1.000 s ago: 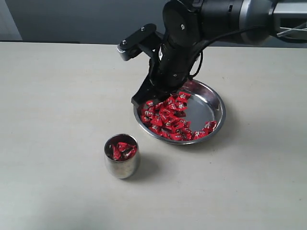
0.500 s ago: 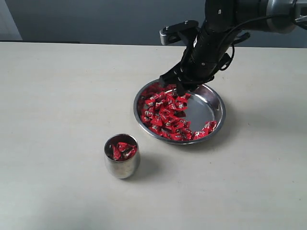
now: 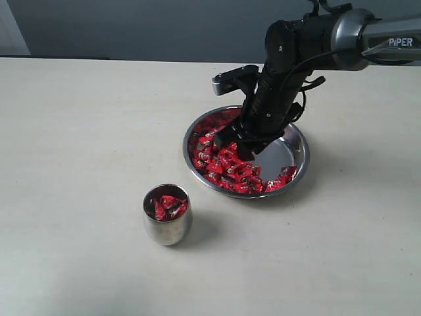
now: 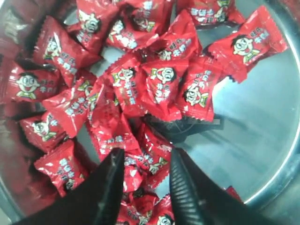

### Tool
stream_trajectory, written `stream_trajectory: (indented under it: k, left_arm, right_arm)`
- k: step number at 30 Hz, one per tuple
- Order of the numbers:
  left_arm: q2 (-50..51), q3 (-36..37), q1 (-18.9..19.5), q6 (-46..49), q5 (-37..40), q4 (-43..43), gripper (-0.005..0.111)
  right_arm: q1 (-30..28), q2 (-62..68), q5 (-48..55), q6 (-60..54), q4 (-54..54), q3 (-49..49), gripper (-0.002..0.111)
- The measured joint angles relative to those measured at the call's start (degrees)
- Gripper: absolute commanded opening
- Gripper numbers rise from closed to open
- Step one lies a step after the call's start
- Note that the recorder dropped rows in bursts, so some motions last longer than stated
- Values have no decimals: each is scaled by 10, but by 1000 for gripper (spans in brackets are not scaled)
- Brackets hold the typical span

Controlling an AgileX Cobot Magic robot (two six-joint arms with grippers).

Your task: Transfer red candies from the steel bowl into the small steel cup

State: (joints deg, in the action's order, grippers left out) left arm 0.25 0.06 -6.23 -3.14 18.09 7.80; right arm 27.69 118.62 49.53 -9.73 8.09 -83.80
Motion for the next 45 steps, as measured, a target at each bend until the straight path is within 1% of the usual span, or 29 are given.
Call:
stream_trajectory:
  k: [2,4,12,18,22,24,25,26,27,29,45]
  left_arm:
    - [0,0,0,0,0,0,0]
    - [0,0,0,0,0,0,0]
    - [0,0,0,0,0,0,0]
    - [0,0,0,0,0,0,0]
    - [0,0,0,0,0,0,0]
    - [0,0,0,0,0,0,0]
    - [0,0,0,0,0,0,0]
    - [0,0,0,0,0,0,0]
    - [0,0,0,0,0,0,0]
    - [0,0,0,0,0,0,0]
    - [0,0,0,0,0,0,0]
  right_arm:
    - [0,0,7,-4,0,0,41]
    - [0,0,22,-12,0,0,43]
    - [0,0,63,-26,1,0,42]
    - [0,3,67,-27,1,0,42]
    - [0,31,67,-27,1,0,41]
    - [0,32,64,-27,1,0,33]
    - [0,32,64,-27,1,0,23]
    - [0,32,64,-27,2,0,17]
    - [0,32,64,-27,2,0,8]
    - [0,32,67,-27,2,0,2]
    - [0,30,31,-23,9,0,-1]
